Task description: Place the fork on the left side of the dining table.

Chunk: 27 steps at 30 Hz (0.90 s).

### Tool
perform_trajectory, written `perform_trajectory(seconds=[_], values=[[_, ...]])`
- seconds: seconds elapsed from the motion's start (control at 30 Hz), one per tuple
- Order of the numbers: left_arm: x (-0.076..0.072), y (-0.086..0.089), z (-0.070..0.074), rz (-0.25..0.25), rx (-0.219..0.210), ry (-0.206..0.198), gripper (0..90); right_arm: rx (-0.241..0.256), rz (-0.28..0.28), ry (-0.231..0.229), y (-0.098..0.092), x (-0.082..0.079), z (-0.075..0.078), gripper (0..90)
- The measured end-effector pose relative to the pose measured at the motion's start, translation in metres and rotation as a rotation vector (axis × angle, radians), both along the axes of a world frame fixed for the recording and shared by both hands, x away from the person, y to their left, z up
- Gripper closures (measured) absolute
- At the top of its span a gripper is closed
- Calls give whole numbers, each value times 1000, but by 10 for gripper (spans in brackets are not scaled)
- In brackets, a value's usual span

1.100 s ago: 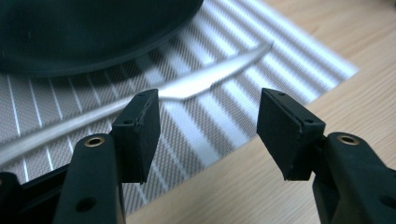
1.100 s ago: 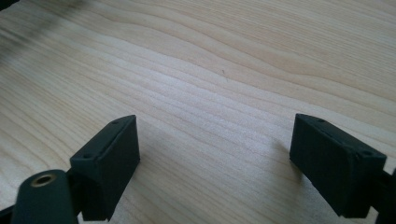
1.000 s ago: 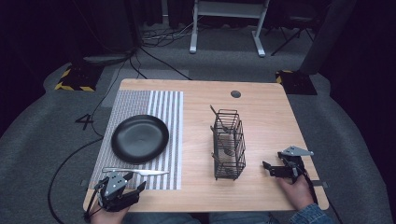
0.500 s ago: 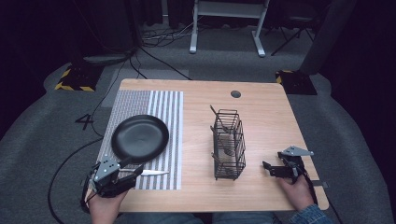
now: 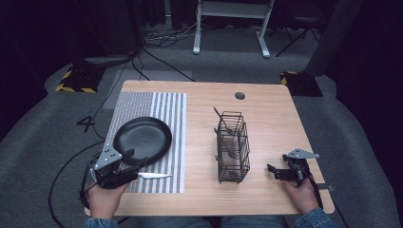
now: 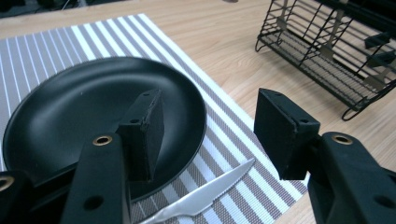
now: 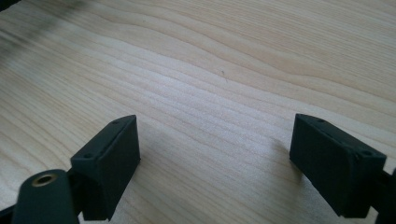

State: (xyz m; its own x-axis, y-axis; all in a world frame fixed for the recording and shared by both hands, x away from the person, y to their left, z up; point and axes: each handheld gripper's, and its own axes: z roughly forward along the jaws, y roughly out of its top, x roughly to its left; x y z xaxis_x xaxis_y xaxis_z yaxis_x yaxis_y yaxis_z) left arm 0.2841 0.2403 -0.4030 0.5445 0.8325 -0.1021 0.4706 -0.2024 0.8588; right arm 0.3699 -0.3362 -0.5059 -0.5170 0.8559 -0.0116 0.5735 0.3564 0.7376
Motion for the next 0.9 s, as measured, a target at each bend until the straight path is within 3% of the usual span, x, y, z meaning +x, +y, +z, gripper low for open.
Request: perform_trajectory(seconds=[0.13,0.37,0.73,0.9], values=[[8,-8,7,-18,29,-18,430,0,0,0,0,0,0,160],[28,-23,16,-59,44,-35,426,0,0,0,0,0,0,160],[62,-43,29,-87,-2,-65,405,0,0,0,0,0,0,160],[78,-58,32,-126,16,-63,404,1,0,0,0,0,0,161]])
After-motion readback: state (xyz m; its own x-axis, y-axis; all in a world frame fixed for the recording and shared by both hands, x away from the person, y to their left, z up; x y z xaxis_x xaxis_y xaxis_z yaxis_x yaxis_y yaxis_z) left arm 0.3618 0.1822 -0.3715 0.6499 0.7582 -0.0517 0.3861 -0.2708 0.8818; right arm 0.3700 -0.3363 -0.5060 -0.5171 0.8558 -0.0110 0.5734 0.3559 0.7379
